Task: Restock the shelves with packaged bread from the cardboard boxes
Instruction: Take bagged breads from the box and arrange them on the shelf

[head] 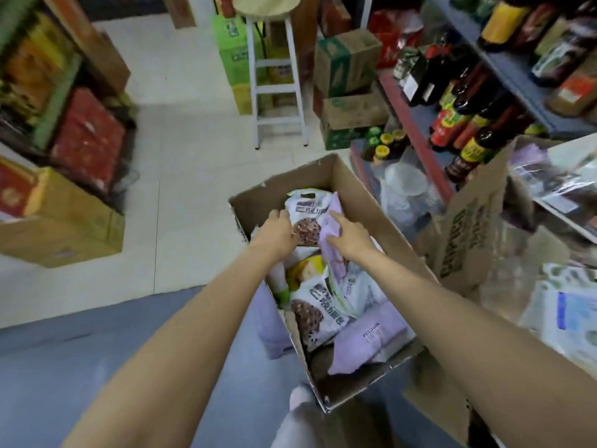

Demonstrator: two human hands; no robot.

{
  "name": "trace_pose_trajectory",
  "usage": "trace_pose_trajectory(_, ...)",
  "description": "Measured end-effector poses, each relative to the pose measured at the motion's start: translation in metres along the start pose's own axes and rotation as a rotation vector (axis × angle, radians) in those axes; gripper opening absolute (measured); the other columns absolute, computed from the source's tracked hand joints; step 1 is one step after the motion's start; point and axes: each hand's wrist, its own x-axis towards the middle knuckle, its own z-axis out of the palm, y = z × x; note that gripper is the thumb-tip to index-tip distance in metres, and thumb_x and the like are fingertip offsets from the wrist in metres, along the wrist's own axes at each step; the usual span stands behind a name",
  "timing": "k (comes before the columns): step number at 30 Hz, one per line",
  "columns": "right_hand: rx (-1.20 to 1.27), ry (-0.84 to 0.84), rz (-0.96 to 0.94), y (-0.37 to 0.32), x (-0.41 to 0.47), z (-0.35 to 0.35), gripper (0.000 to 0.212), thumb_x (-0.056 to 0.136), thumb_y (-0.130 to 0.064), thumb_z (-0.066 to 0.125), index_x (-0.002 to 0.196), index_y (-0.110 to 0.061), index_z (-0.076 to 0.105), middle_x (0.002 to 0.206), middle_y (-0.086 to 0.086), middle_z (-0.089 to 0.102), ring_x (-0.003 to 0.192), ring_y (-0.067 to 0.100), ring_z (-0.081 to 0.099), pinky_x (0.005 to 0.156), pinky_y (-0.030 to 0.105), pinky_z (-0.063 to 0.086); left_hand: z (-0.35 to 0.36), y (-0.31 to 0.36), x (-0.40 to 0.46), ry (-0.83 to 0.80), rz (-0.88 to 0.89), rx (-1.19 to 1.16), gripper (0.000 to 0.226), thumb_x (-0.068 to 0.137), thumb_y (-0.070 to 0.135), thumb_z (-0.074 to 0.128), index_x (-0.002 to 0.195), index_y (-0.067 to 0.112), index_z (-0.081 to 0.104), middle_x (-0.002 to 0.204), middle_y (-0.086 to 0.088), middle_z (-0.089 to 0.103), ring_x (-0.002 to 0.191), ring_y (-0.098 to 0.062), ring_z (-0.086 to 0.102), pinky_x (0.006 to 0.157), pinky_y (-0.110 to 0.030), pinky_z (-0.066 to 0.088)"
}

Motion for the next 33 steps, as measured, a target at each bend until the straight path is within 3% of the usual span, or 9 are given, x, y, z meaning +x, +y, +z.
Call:
trace_pose_trajectory(4, 0.054, -0.049, 0.051, 0.002, 0.03, 0.02, 0.07, 0.092, -0.04, 0.055, 0.15, -0.023, 0.02, 0.152, 0.014, 0.031, 0.134, 0.038, 0.036, 0.101, 0.037, 0.036, 0.023, -0.009, 0.048, -0.074, -0.026, -0.045, 0.055, 0.094, 0.021, 0.053, 0.135, -0.005, 0.027, 0.137, -0.02, 0.031, 0.128, -0.035, 0.039, 0.101, -0.039, 0.035)
trace_pose_trajectory(10, 0.088, 0.096, 0.095, 0.021, 0.034, 0.026, 0.047, 0.098, -0.016, 0.041, 0.144, -0.021, 0.039, 0.138, 0.023, 0.048, 0.118, 0.043, 0.047, 0.095, 0.038, 0.04, 0.046, -0.01, 0.099, -0.066, -0.185, -0.232, 0.082, 0.09, 0.043, 0.058, 0.14, -0.01, 0.02, 0.143, -0.024, 0.033, 0.132, -0.035, 0.037, 0.105, -0.036, 0.032)
trace_pose_trajectory(17, 0.269, 0.228, -0.082, 0.008, -0.006, -0.014, 0.056, 0.091, -0.003, 0.037, 0.139, -0.031, 0.044, 0.074, 0.014, 0.046, 0.055, 0.018, 0.033, 0.062, 0.028, 0.027, 0.044, 0.012, 0.083, 0.055, -0.254, -0.389, 0.061, 0.081, 0.049, 0.063, 0.116, 0.0, 0.056, 0.12, -0.021, 0.06, 0.114, -0.037, 0.054, 0.092, -0.035, 0.042)
trace_pose_trajectory(20, 0.325, 0.233, -0.115, 0.002, -0.021, -0.026, 0.06, 0.091, -0.005, 0.041, 0.144, -0.032, 0.036, 0.098, 0.018, 0.059, 0.068, 0.022, 0.044, 0.068, 0.027, 0.034, 0.028, 0.037, 0.053, 0.151, -0.239, -0.658, 0.058, 0.085, 0.042, 0.053, 0.129, 0.005, 0.045, 0.127, -0.019, 0.053, 0.12, -0.035, 0.047, 0.09, -0.03, 0.036)
trace_pose_trajectory(22, 0.396, 0.234, -0.104, -0.005, -0.039, -0.034, 0.064, 0.091, -0.014, 0.048, 0.148, -0.031, 0.026, 0.124, 0.016, 0.056, 0.1, 0.027, 0.056, 0.088, 0.031, 0.041, 0.01, 0.053, 0.031, 0.161, -0.249, -0.802, 0.053, 0.089, 0.034, 0.054, 0.132, 0.006, 0.041, 0.128, -0.015, 0.054, 0.12, -0.032, 0.049, 0.087, -0.028, 0.037)
trace_pose_trajectory(24, 0.549, 0.218, -0.134, -0.011, -0.06, -0.045, 0.064, 0.091, -0.031, 0.055, 0.148, -0.031, 0.027, 0.146, 0.0, 0.042, 0.131, 0.016, 0.042, 0.109, 0.033, 0.033, -0.01, 0.065, 0.008, 0.187, -0.218, -0.891, 0.057, 0.081, 0.04, 0.055, 0.128, 0.01, 0.047, 0.122, -0.011, 0.058, 0.115, -0.03, 0.053, 0.084, -0.026, 0.037)
trace_pose_trajectory(27, 0.855, 0.207, -0.201, -0.019, -0.093, -0.076, 0.05, 0.086, -0.061, 0.044, 0.128, -0.036, 0.056, 0.135, -0.009, 0.055, 0.126, 0.004, 0.047, 0.11, 0.032, 0.034, -0.047, 0.087, -0.029, 0.249, -0.108, -0.974, 0.048, 0.063, 0.041, 0.049, 0.105, 0.021, 0.058, 0.098, 0.002, 0.064, 0.098, -0.024, 0.059, 0.083, -0.029, 0.042)
trace_pose_trajectory(31, 0.776, 0.55, -0.352, -0.021, -0.143, -0.136, 0.022, 0.092, -0.014, 0.058, 0.112, -0.005, 0.063, 0.12, 0.014, 0.062, 0.097, -0.006, 0.057, 0.083, 0.005, 0.04, -0.09, 0.13, -0.076, 0.288, 0.096, -1.094, 0.023, 0.064, 0.033, 0.054, 0.085, 0.029, 0.062, 0.091, 0.003, 0.067, 0.089, -0.021, 0.063, 0.085, -0.036, 0.05)
trace_pose_trajectory(33, 0.741, 0.624, -0.326, -0.012, -0.164, -0.167, 0.044, 0.084, -0.016, 0.07, 0.124, -0.008, 0.052, 0.127, 0.009, 0.053, 0.106, 0.005, 0.052, 0.088, 0.008, 0.039, -0.106, 0.158, -0.1, 0.302, 0.218, -1.106, 0.015, 0.07, 0.025, 0.054, 0.083, 0.025, 0.06, 0.085, 0.001, 0.065, 0.079, -0.018, 0.059, 0.077, -0.033, 0.049)
